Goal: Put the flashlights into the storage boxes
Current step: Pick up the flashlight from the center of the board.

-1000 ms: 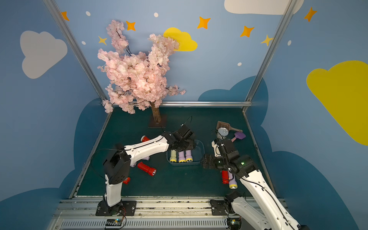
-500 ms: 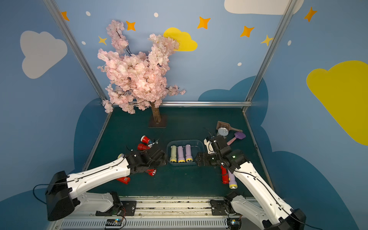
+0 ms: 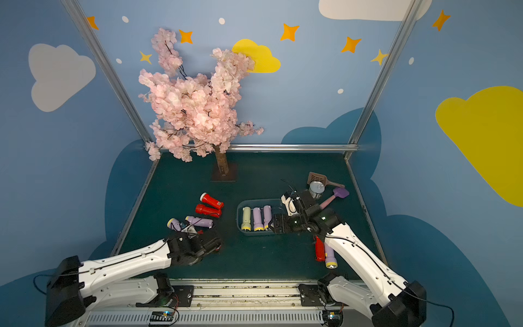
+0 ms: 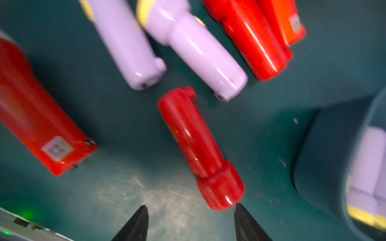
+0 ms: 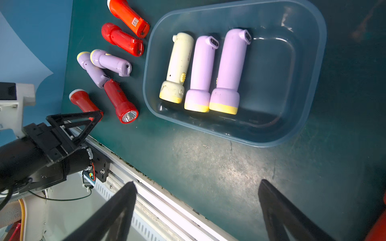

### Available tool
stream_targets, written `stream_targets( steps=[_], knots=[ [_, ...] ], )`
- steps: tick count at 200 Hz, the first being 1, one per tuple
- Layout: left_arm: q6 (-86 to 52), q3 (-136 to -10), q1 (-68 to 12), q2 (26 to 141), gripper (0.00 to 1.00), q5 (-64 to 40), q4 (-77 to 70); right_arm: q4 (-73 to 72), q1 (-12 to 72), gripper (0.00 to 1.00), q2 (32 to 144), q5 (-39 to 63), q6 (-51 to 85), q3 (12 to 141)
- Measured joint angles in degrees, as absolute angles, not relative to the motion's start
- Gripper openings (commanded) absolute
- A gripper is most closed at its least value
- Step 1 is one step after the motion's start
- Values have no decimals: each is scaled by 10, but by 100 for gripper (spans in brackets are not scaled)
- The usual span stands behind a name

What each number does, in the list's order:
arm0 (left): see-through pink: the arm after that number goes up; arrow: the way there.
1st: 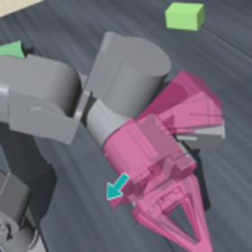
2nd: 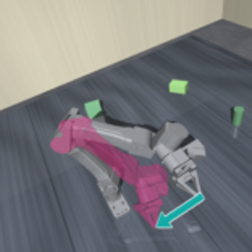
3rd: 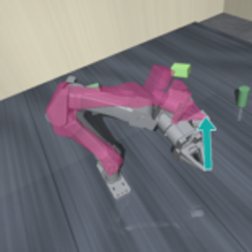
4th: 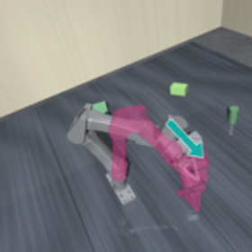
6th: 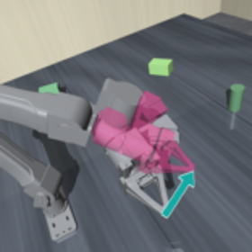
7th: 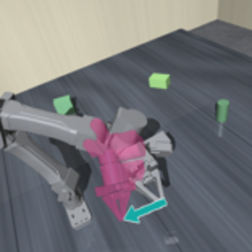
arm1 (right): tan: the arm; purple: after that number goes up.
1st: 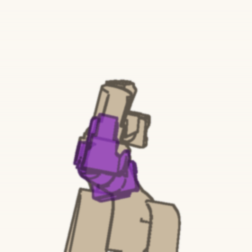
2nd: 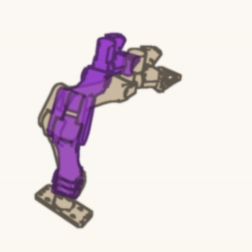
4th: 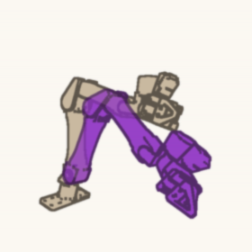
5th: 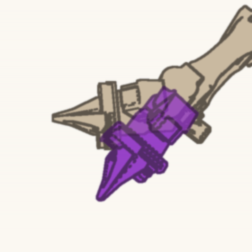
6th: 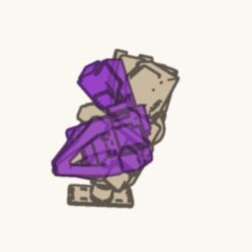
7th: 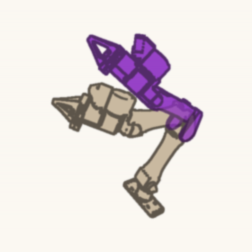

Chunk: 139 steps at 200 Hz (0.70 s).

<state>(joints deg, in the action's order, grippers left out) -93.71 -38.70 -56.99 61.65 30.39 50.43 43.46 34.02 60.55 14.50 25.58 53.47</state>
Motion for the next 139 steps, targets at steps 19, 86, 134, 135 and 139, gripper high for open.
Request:
stream_targets(
  steps=[19, 86, 134, 135, 139],
  knots=[
    [-943, -366, -530, 580, 66, 307, 506, 432, 340, 91, 605, 145, 255, 535],
    [-879, -358, -409, 575, 67, 262, 448, 416, 362, 91, 605, 203, 249, 535],
    [-842, -356, -385, 649, 67, 213, 371, 374, 463, 91, 597, 222, 260, 535],
    [-841, -355, -385, 650, 67, 212, 369, 373, 464, 91, 597, 222, 260, 535],
    [-839, -354, -383, 653, 67, 209, 364, 371, 470, 91, 598, 221, 261, 535]
  ],
)
